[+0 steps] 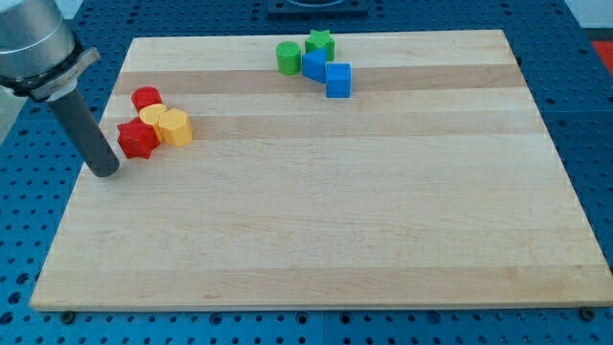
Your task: Push the red star towards right side of yellow hexagon
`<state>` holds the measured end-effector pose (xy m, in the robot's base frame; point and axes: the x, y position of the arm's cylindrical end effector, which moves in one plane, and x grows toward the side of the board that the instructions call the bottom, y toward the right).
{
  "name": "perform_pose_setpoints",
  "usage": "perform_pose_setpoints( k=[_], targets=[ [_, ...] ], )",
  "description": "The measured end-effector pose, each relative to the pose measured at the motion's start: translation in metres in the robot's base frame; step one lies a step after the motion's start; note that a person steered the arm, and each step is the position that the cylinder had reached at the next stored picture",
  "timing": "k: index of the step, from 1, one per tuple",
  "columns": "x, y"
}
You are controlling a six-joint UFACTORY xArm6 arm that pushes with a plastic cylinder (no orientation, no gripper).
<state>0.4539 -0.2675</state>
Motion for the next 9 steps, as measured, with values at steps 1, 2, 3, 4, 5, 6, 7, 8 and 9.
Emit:
perform_pose_setpoints(
  k=[1, 2, 3, 4, 5, 6, 7, 8, 9],
  targets=[
    [-0.021, -0.009],
    [-0.044, -0.013],
    [-0.044, -0.013],
    [-0.031, 0.024],
    [-0.017, 0.061],
    [-0.020, 0.066],
    [-0.024, 0.088],
    [-0.024, 0.127],
    [-0.024, 0.182]
  ],
)
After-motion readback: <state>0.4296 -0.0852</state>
